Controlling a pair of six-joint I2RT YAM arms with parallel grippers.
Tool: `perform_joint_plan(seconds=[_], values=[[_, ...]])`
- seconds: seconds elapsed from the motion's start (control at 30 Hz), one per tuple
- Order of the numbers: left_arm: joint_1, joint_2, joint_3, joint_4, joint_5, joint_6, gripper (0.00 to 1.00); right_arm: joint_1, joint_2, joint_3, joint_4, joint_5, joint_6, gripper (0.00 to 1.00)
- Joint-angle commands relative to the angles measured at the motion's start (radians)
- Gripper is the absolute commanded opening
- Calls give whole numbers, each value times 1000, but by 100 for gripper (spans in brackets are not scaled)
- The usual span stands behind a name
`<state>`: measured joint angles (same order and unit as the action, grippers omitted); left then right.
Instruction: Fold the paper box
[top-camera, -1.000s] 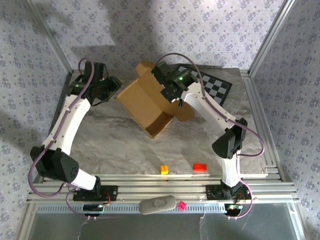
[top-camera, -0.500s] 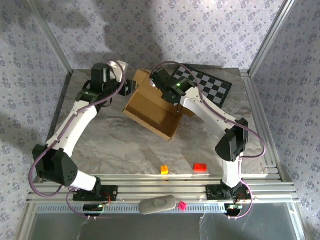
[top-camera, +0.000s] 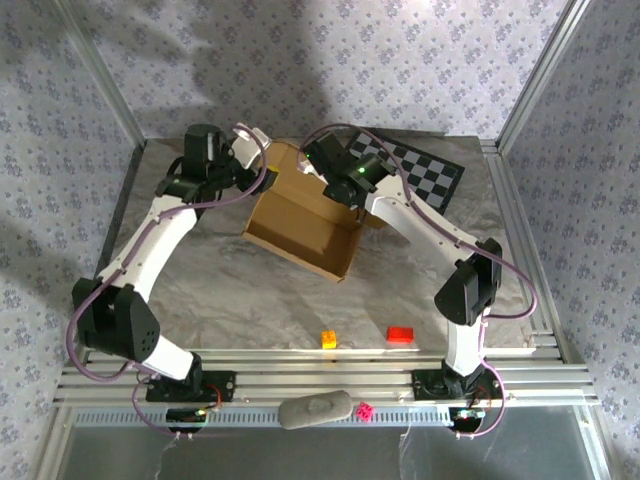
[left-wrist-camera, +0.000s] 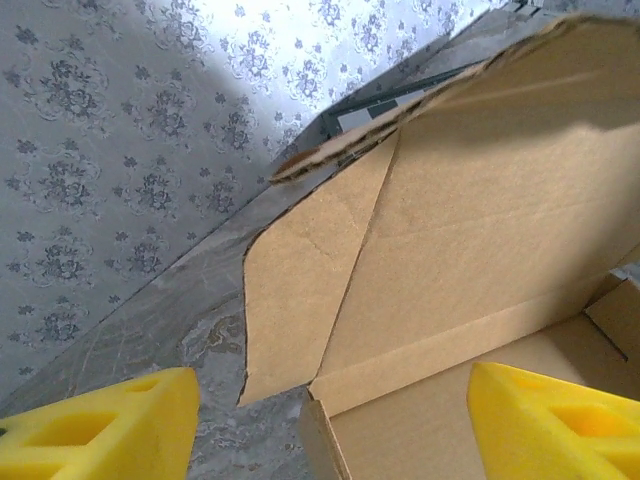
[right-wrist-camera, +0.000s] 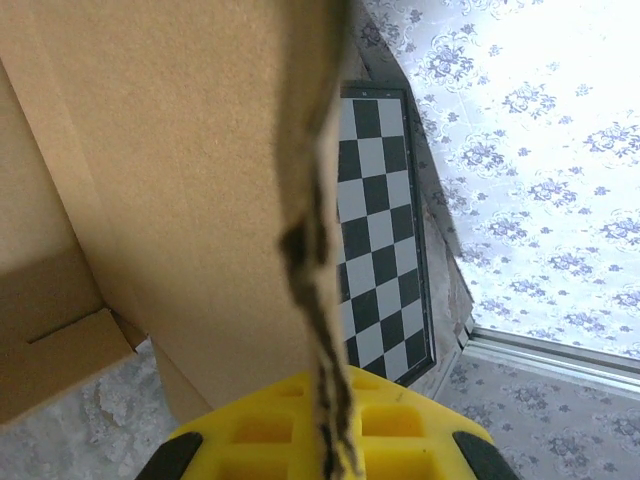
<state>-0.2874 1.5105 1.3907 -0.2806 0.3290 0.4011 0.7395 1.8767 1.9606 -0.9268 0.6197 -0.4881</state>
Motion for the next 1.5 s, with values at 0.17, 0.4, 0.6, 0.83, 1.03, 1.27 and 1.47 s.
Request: perform_joint_plan(seconds=[0.17, 0.4, 0.6, 0.83, 1.03, 1.27, 1.47], values=[[40, 51, 54, 77, 12, 10, 74, -1, -26, 14, 21, -24, -10, 0], [40, 94, 80, 81, 72, -6, 73, -1, -22, 19, 16, -37, 3, 0], [12, 118, 101, 91, 43, -47, 68, 2, -10, 37, 12, -34, 9, 0], [-24, 136, 131, 47, -48, -107, 29, 14, 3, 66, 14, -29, 23, 0], [-58, 128, 102, 73, -173, -211, 11, 22, 38, 138, -25, -30, 92, 0], [-90, 92, -28, 251, -352, -390, 0, 49, 99, 267, -93, -71, 247, 0], [-90, 47, -141, 398, -368, -399, 0, 26, 111, 393, -214, -215, 441, 33]])
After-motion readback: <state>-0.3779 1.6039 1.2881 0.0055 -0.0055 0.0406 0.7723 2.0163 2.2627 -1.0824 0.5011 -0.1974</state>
